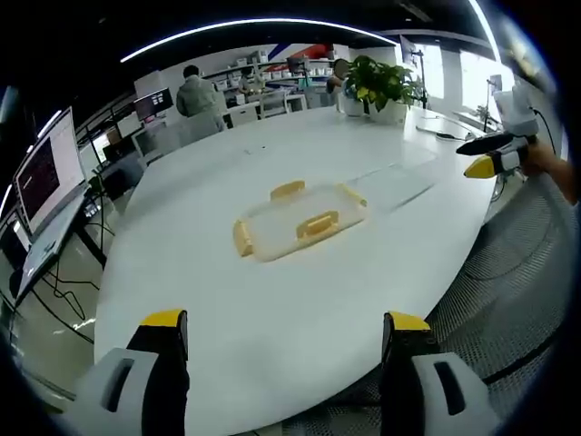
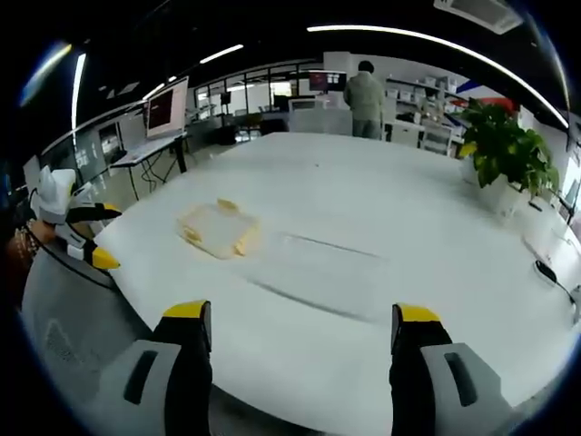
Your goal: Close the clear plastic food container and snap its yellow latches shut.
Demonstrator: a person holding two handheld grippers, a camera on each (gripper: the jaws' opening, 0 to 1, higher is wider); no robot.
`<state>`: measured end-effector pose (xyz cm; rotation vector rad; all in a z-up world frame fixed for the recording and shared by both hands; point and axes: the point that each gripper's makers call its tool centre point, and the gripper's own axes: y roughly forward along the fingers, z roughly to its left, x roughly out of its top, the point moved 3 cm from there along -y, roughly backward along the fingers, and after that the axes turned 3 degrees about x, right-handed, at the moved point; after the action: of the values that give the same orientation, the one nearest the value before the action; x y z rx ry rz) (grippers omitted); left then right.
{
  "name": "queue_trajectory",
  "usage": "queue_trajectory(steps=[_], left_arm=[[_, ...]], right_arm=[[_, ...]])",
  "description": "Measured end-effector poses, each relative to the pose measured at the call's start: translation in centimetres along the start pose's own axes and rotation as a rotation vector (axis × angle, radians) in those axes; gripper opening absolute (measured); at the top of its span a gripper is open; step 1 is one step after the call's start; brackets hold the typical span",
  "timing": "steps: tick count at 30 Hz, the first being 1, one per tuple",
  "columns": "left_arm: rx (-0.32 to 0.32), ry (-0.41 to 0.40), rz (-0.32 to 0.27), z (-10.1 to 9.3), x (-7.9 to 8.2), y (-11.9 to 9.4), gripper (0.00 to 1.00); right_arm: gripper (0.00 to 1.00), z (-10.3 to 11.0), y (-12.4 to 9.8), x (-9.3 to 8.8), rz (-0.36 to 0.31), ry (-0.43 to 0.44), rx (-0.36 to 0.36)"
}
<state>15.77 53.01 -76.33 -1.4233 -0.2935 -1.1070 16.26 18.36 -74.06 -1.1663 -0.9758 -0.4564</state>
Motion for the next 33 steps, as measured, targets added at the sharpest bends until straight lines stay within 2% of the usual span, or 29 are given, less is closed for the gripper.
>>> queue_trajectory(steps=[11,18,21,24,26,28,31,33], left_arm=[[0.005,0.021,0.002,0.0,-0.1,0.0,0.85],[0.019,0.029,-0.004,0.1,0.1,-0.1,0.86],[-0.012,-0.015,-0.049,-0.2,0.8,-0.2,0.88],[-0.014,-0.095,-0.062,-0.1,1.1,-0.4,0.90],[-0.018,-0.122,-0.111,0.1,1.8,-0.5,0.90],[-0.035,-0.140,-0.113,0.1,1.7,-0.6,0.90],[-0.092,-0.188,-0.126,-0.6,2.2,-0.6,0.95],[-0.094,-0.172,-0.140,-0.5,2.3,-0.6,0.94]], right_arm=[[0.78,-0.4,-0.2,-0.1,-0.009,0.027,-0.016],[0.79,-0.3,-0.1,-0.1,-0.011,0.007,-0.017],[0.79,-0.5,-0.2,-0.1,-0.005,-0.017,-0.034],[0.83,-0.5,0.0,-0.2,0.003,-0.007,-0.028],[0.85,-0.4,0.2,-0.5,0.026,-0.002,-0.024],[0.86,-0.4,0.2,-0.5,0.030,-0.034,-0.032],[0.89,-0.6,0.1,0.0,0.008,-0.049,-0.043],[0.89,-0.3,0.2,0.1,-0.002,-0.051,-0.018]])
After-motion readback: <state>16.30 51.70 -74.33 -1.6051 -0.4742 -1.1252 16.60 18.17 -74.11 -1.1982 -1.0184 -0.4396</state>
